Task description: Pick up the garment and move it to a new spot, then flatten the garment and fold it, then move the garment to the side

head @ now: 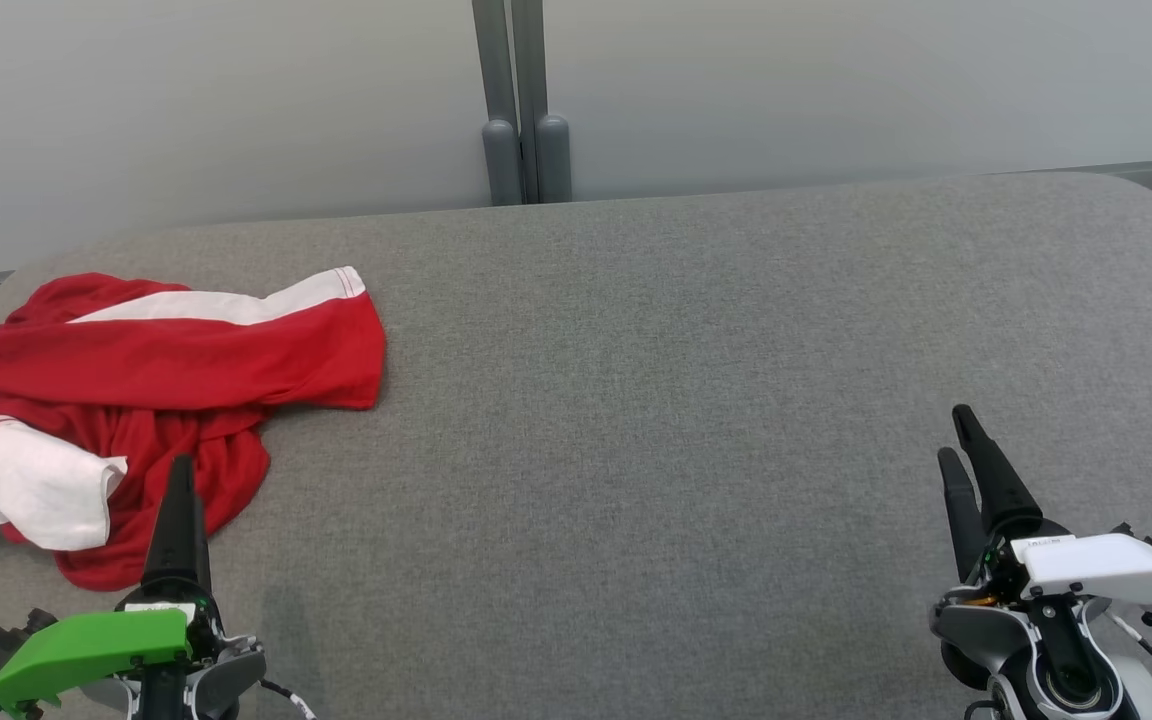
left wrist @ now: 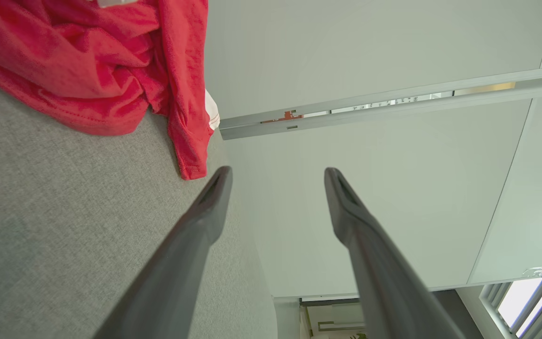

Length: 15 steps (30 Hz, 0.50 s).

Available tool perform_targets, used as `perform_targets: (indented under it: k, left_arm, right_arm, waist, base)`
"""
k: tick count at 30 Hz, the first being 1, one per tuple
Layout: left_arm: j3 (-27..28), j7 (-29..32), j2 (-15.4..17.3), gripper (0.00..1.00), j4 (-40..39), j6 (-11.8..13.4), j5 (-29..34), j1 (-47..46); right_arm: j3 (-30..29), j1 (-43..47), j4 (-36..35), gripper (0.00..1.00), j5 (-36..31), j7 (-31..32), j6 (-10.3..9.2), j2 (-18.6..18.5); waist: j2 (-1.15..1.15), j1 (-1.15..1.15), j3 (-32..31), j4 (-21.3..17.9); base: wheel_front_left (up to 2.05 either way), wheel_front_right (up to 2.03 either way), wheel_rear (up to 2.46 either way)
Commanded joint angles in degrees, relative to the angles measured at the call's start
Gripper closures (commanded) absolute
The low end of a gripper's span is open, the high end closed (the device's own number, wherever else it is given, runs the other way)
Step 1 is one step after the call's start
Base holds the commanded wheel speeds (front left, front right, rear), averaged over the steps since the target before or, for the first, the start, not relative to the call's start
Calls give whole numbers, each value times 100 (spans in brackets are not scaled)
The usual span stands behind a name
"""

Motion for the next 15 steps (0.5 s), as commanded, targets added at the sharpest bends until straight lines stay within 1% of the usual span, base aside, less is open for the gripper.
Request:
perform_targets:
  k: [1, 9, 11, 15]
  left_arm:
    - [23, -61, 28, 0, -150, 2, 170, -147]
    - [5, -246, 34, 0, -282, 2, 841, -146]
    - [17, -289, 35, 0, -310, 2, 1083, -146]
    - [-18, -371, 38, 0, -387, 3, 1768, -141]
  right_arm:
    - [91, -188, -171, 0, -100, -88, 2, -77]
    - [350, -255, -370, 0, -429, -304, 2, -195]
    - [394, -265, -406, 0, -583, -348, 2, -213]
    - [562, -294, -455, 0, -965, -432, 2, -298]
  waist:
    - [0, 0, 2, 2]
    - [0, 0, 11, 6]
    - [0, 0, 13, 7]
    - [0, 0, 13, 6]
  base:
    - [0, 0, 0]
    - [0, 0, 0]
    - [0, 0, 0]
    - [0, 0, 0]
